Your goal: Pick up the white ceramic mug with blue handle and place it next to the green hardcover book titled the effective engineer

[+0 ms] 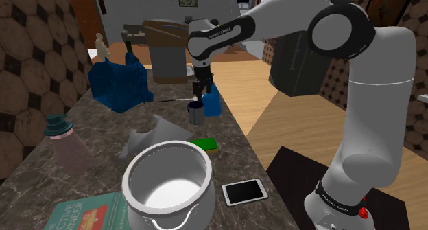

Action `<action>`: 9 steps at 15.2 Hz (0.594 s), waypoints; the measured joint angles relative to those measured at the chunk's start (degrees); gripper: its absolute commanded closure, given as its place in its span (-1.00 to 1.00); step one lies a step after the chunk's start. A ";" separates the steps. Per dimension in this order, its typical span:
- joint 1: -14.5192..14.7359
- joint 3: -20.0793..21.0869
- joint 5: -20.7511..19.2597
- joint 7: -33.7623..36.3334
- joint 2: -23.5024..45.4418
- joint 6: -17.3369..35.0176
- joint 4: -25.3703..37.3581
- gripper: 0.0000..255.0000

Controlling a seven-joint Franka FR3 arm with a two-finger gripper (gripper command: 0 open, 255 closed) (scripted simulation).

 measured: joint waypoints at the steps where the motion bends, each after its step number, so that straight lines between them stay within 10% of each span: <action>1: 0.05 0.05 0.04 -0.07 2.52 -0.45 2.95 -1.00; 9: -0.23 -0.02 0.11 -0.81 9.21 1.64 7.57 -1.00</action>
